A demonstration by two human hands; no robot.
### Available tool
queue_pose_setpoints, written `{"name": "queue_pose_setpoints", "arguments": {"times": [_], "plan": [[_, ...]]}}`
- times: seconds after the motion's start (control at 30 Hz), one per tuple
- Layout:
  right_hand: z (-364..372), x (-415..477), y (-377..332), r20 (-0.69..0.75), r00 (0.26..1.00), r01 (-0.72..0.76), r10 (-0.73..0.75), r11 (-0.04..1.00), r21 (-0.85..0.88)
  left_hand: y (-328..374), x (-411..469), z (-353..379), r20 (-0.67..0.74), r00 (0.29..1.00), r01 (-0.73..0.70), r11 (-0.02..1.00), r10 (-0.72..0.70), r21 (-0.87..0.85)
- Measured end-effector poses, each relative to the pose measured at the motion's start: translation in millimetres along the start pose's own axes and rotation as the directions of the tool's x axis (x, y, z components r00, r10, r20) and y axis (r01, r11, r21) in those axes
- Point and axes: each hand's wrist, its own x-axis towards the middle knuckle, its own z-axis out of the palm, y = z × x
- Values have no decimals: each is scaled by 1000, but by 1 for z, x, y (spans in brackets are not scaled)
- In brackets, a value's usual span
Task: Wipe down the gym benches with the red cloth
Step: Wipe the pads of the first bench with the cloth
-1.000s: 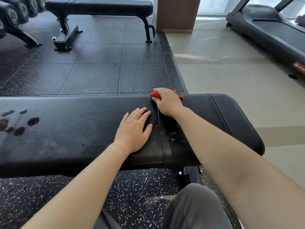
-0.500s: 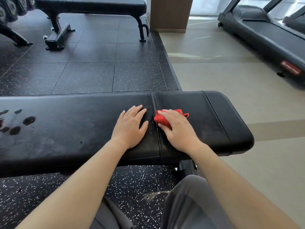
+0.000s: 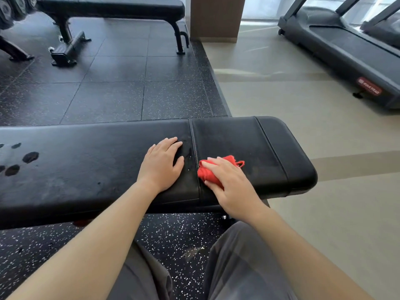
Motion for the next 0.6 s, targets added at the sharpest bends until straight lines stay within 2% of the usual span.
{"name": "queue_pose_setpoints", "arguments": {"times": [0.3,0.6], "plan": [[6,26,1,-43,997,-62,59,997,-51,16,-11,-2,22,1000,10,994,-8,-106],[-15,-1,29,-71,997,-47,42,996,-73,27,-29,5,86,996,-48,994,40,94]]}}
